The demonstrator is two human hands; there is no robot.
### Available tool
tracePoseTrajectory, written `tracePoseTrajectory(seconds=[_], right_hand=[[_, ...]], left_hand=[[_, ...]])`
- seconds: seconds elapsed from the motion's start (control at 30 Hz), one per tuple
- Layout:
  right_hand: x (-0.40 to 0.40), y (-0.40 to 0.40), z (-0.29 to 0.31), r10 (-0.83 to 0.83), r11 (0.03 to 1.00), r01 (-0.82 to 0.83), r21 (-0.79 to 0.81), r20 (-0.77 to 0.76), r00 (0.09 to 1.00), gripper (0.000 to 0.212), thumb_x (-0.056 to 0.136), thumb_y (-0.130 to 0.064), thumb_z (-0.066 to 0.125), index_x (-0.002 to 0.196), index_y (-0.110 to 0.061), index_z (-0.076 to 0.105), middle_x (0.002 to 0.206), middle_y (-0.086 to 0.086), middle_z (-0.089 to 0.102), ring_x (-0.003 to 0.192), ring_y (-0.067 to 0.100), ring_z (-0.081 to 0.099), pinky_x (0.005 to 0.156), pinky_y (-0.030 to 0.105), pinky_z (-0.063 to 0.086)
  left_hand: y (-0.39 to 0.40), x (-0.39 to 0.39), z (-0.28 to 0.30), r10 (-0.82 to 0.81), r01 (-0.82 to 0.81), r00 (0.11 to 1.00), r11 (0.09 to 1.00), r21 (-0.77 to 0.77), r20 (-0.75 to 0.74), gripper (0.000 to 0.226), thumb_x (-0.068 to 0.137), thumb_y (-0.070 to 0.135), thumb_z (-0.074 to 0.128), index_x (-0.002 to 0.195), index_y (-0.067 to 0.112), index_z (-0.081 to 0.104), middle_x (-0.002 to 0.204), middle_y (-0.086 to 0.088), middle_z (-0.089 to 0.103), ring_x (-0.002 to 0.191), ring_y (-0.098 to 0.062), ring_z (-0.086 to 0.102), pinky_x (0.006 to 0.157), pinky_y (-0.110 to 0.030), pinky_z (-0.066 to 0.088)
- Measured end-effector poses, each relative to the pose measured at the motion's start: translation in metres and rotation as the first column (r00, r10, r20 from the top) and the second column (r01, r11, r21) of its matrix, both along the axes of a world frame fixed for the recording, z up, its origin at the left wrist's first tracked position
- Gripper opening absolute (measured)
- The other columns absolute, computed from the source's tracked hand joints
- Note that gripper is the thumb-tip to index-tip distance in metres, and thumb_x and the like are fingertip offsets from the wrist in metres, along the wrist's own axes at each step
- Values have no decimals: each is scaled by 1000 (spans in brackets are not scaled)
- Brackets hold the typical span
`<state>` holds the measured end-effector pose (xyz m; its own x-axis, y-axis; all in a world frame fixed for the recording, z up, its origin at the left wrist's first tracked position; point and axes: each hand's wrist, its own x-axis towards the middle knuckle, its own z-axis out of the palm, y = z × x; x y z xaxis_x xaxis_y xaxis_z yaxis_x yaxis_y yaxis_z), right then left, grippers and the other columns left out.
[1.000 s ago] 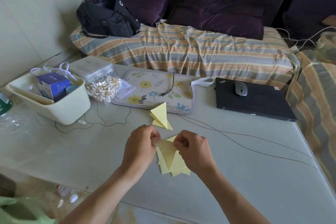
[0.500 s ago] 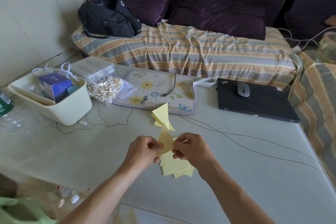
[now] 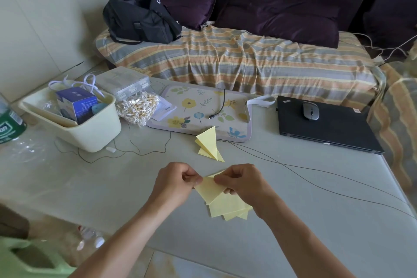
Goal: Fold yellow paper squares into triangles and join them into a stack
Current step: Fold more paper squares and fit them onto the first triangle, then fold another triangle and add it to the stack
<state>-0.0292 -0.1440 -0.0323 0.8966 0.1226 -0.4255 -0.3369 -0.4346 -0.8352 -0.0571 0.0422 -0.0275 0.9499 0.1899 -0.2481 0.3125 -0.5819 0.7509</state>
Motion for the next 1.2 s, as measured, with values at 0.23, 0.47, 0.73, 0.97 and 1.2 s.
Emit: tracePoseTrajectory(seconds=[0.23,0.47,0.73,0.97,1.2], right_hand=[[-1,2,-6,89,994,-89,-66,-3,996,10,88,-23,72,83,-15,77,69,2,73,62,10,57,69,27,50],[1,-10,-16,22,988,-19,-156,20,1000,12,86,-23,76,80,-12,77,69,5,74,55,6,56,60,22,46],[4,-6,-32,-224,973,225,42,-38,974,8,86,-6,68,82,-6,75,74,11,77,62,18,67,69,31,61],[38,33,-24,-501,855,490,168,27,865,15,82,-11,64,72,-14,75,62,-2,74,66,15,69,75,33,60],[56,42,-33,-410,880,418,226,-81,908,11,87,-7,62,81,0,69,62,-1,68,69,21,76,89,46,58]], left_hand=[[13,3,-5,228,-227,974,971,-81,4,14,92,23,72,79,20,78,68,-1,75,69,-16,72,56,-21,44],[20,10,-2,404,-395,906,914,-93,127,19,84,25,81,69,17,75,57,2,70,57,-9,64,55,-20,43],[2,11,-23,225,-228,970,974,18,89,17,93,23,70,77,18,74,67,7,71,69,-13,65,59,-21,44],[-18,25,-21,260,-269,955,962,48,144,15,96,16,59,97,24,71,81,17,61,78,-9,59,55,-8,35],[-26,14,-49,-200,206,979,955,215,-49,42,87,22,74,126,25,59,121,4,56,115,-15,54,85,-22,39]])
